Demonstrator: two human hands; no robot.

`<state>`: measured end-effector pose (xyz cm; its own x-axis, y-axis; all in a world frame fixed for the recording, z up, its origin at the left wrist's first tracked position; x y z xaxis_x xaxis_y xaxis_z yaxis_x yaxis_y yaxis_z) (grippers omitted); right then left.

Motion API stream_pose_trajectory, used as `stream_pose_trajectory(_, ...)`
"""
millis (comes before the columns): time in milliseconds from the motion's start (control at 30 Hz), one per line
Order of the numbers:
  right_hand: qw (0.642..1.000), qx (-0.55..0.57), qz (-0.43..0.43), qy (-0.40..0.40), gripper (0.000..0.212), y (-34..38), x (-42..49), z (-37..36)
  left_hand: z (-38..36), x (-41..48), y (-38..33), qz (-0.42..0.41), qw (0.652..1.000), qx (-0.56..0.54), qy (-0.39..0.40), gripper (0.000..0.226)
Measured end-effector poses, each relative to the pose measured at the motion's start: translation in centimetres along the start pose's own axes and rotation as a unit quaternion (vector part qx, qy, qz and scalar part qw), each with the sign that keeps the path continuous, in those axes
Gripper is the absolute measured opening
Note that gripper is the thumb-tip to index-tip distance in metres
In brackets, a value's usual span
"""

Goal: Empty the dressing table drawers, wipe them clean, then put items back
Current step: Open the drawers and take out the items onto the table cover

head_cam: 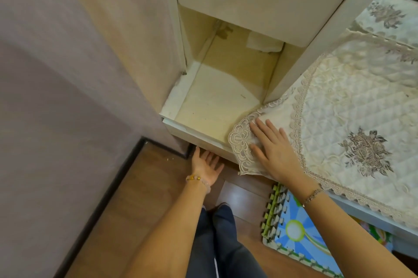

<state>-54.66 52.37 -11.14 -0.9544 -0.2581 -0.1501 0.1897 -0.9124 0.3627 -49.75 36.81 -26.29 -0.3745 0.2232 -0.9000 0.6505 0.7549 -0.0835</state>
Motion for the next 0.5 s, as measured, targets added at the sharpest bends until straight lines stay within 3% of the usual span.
stream_pose_trajectory(233, 1.0, 0.016, 0.003, -0.006, 0.063, 0.1, 0.0, 0.1, 0.0, 1.8, 0.2, 0.003, 1.0, -0.024, 0.01, 0.064)
stream_pose_trajectory(500, 0.998, 0.039, 0.023, -0.054, 0.048, 1.1, -1.4, 1.9, 0.8, 2.3, 0.1, 0.002, 1.0, -0.025, 0.001, 0.063)
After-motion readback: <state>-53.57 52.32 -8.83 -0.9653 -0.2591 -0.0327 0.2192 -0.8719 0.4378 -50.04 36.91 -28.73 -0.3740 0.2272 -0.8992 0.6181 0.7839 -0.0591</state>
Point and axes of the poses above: each hand's wrist, its own x-axis towards the middle knuckle, its own z-axis out of the back of the hand, y = z × x, the point moved 10 cm from there along x, towards the middle knuckle, and after that the axes turned 5 degrees about z, right-handed, at the moved point
